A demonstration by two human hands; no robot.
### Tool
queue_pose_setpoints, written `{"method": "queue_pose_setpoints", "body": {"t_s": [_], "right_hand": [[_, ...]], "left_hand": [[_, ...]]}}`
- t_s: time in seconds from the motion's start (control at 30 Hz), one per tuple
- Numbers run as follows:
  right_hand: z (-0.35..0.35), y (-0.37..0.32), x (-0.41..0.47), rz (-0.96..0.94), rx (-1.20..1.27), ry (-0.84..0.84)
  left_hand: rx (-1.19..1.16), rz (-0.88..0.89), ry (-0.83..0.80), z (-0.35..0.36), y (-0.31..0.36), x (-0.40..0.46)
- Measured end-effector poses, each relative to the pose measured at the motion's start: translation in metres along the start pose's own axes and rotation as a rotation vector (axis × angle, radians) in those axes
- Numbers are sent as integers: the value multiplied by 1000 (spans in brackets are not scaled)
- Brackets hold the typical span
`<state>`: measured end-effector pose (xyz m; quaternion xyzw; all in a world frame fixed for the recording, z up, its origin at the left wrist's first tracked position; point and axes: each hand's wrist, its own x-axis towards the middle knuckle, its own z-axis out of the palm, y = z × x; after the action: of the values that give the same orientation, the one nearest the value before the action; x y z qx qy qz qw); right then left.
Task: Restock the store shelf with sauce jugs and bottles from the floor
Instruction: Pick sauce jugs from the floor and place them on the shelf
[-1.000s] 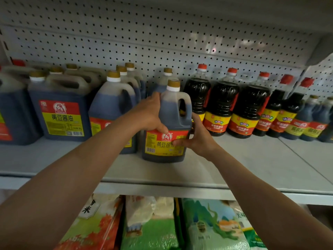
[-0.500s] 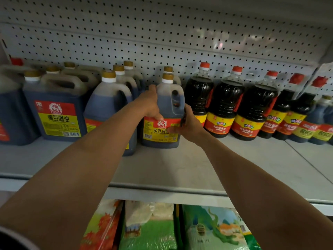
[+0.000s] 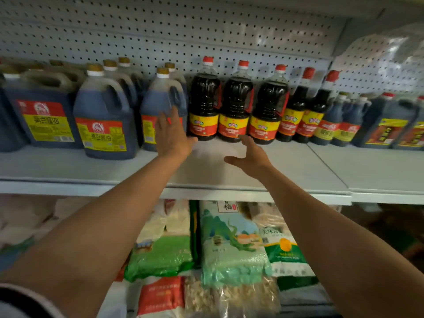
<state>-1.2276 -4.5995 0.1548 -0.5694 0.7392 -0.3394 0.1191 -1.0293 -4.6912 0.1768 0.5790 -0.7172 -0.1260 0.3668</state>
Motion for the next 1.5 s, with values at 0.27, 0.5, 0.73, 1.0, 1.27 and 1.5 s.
{"method": "queue_pose_setpoints", "body": {"t_s": [0.27, 0.5, 0.73, 1.0, 1.27, 1.5], "right_hand": [[-60, 97, -118, 98, -133, 13], [-57, 172, -215, 269, -199, -110], [-27, 234, -275, 434, -182, -160], [68, 331, -340, 730, -33, -231], [178, 418, -427, 1027, 147, -211], [285, 493, -462, 1134, 290, -174]], "left_hand": [[-81, -1, -205, 51, 53, -139], [35, 1, -420, 109, 48, -241], [131, 17, -651, 161, 30, -302], [145, -65, -874, 254, -42, -366], [176, -136, -1103, 356, -139, -447], [146, -211, -1265, 476, -203, -509]]}}
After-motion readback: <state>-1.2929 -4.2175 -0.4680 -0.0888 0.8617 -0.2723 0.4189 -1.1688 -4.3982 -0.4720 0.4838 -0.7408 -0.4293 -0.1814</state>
